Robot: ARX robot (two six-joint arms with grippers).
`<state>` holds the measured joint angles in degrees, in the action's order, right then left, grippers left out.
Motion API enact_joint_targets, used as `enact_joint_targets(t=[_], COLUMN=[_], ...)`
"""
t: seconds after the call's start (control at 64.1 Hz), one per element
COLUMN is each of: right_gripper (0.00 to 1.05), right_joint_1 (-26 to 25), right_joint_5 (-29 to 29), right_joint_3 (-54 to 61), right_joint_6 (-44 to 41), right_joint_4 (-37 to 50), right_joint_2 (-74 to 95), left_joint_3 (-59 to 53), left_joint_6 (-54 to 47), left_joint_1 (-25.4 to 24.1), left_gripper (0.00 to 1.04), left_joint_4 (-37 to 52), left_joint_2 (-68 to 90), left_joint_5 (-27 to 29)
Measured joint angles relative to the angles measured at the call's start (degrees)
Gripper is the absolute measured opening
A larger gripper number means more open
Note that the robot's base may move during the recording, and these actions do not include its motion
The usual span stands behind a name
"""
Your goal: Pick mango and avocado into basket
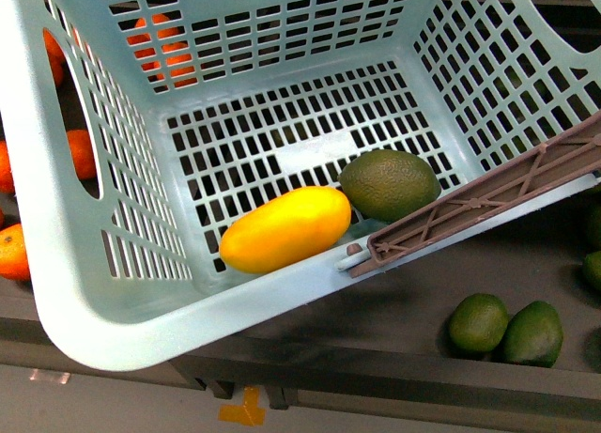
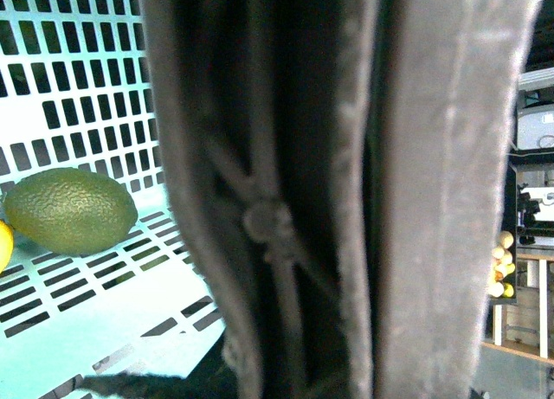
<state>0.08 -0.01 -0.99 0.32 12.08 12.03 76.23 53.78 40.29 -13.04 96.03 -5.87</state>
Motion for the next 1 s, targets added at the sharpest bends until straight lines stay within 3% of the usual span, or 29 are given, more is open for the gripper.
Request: enact_joint_targets(t=[0.14, 0.234, 0.437, 0.921, 0.999], right_gripper=[0.02, 0.02, 0.03, 0.88, 0.97], right_joint_1=[0.0, 0.0, 0.0, 0.0, 0.0], right_joint_5=[0.0, 0.04, 0.04, 0.04, 0.04], right_joint_3=[0.0, 0.0, -0.02, -0.02, 0.0], right_joint_6=[0.0, 0.0, -0.13, -0.13, -0.11], right_joint_4=[-2.03, -11.41, -11.96, -11.98, -11.98], right_joint_2=[-1.97, -10.25, -11.61, -11.63, -11.63], left_joint_3=[0.0, 0.0, 0.0, 0.0, 0.0], left_joint_6=[0.02, 0.0, 0.07, 0.0, -0.02], left_joint_1=[0.0, 0.0, 0.07, 0.07, 0.07], left_gripper=[0.15, 0.15, 0.15, 0.15, 0.15], left_joint_4=[0.0, 0.0, 0.0, 0.0, 0.0], left_joint_2=[0.0, 0.0, 0.0, 0.0, 0.0], left_joint_5=[-0.04, -0.11, -0.09, -0.02, 0.02])
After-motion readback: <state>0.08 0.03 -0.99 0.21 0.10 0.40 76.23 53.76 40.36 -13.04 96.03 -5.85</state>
